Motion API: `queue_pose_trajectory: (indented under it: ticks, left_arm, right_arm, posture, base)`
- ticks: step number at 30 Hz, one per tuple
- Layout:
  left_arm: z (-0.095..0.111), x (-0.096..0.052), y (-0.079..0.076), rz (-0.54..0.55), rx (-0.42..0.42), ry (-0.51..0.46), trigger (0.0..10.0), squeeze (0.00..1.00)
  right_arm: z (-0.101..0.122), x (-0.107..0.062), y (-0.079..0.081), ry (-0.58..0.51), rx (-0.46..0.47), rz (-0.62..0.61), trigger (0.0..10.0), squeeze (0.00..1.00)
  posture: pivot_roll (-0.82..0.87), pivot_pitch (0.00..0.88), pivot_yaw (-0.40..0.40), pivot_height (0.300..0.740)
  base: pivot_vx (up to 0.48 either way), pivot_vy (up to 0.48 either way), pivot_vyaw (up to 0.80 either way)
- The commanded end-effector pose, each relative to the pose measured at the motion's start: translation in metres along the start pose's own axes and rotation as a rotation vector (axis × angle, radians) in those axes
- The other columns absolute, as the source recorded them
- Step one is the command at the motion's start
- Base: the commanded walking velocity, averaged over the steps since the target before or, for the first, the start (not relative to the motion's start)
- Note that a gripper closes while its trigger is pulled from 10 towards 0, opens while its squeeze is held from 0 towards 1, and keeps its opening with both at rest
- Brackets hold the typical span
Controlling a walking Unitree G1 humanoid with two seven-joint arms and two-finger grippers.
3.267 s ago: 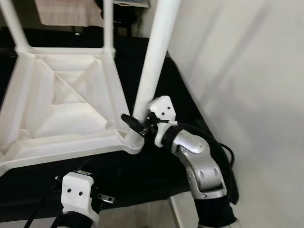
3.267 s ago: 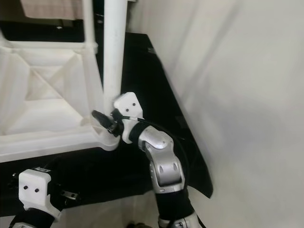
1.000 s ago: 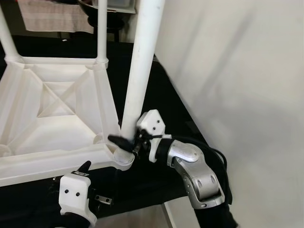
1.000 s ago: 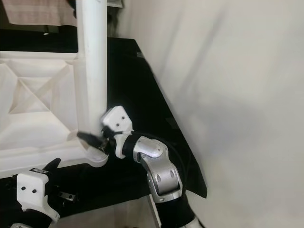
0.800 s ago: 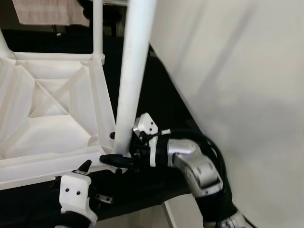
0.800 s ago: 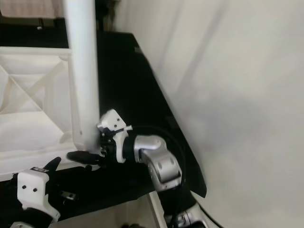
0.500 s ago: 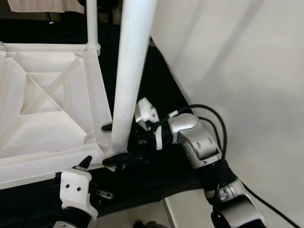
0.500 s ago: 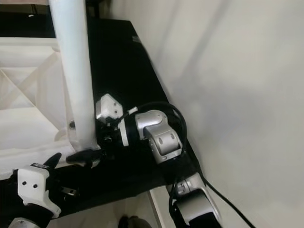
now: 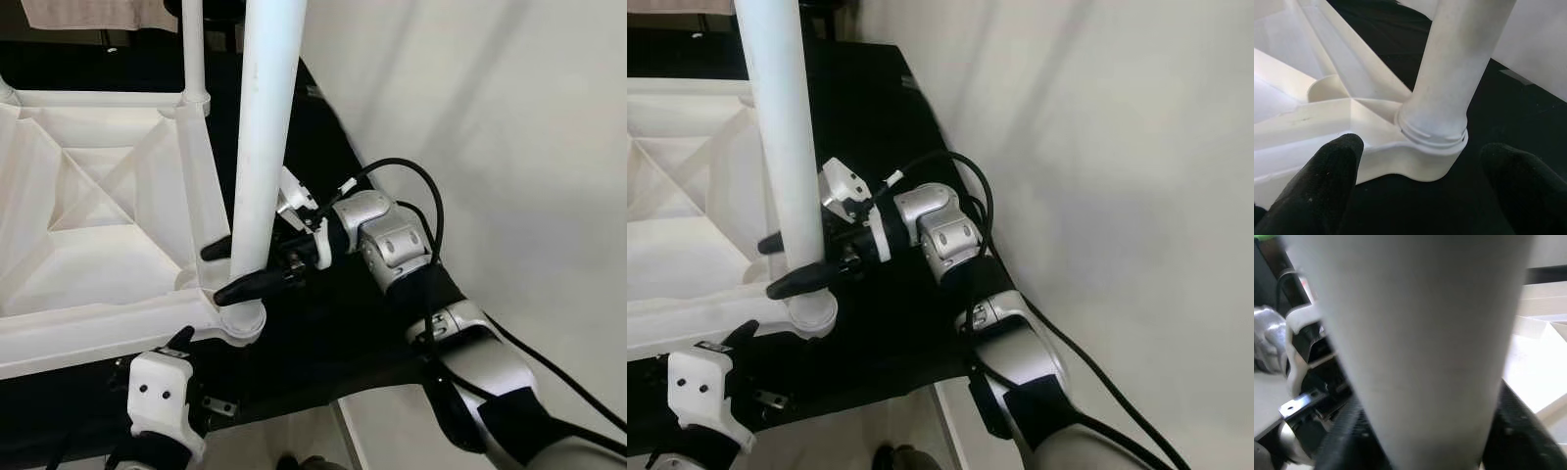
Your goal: Building children table
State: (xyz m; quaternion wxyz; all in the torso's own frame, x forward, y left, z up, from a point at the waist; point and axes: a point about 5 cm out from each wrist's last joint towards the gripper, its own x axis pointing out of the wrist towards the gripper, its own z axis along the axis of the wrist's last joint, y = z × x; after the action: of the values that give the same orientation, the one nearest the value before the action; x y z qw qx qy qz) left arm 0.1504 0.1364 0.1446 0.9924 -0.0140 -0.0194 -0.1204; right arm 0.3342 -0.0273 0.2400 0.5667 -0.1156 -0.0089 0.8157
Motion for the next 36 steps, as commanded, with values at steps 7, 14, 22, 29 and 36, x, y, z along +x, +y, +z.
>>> queue_pose_trajectory:
  ticks: [7, 14, 22, 29, 36]
  left_arm:
    - [0.0, -0.002, -0.003, -0.017, -0.002, 0.006, 10.0, 0.0]
    - [-0.001, -0.003, 0.004, -0.013, 0.009, 0.011, 10.0, 0.0]
    - [-0.004, -0.001, 0.006, -0.011, 0.011, 0.02, 10.0, 0.0]
    - [-0.005, -0.001, 0.006, 0.001, 0.013, 0.016, 10.0, 0.0]
    - [-0.005, 0.0, 0.005, 0.001, 0.011, 0.012, 10.0, 0.0]
  right_arm:
    - [-0.032, -0.028, 0.009, -0.018, 0.107, -0.296, 0.0, 0.0]
    - [-0.084, -0.024, 0.073, 0.189, 0.309, -1.24, 0.0, 0.0]
    - [-0.081, -0.012, 0.059, 0.189, 0.247, -1.165, 0.0, 0.0]
    - [-0.067, 0.005, 0.062, 0.159, 0.311, -1.049, 10.0, 0.33]
    - [-0.035, 0.015, 0.044, -0.043, 0.233, -0.721, 10.0, 1.0]
  posture:
    - [0.01, 0.169, -0.211, 0.74]
    - [-0.02, 0.165, -0.195, 0.74]
    - [0.0, 0.135, -0.19, 0.74]
    - [0.0, 0.125, -0.197, 0.74]
    - [0.01, 0.125, -0.2, 0.74]
  base:
    - [0.0, 0.0, 0.0]
    - [0.0, 0.0, 0.0]
    - [0.0, 0.0, 0.0]
    - [0.0, 0.0, 0.0]
    - [0.0, 0.0, 0.0]
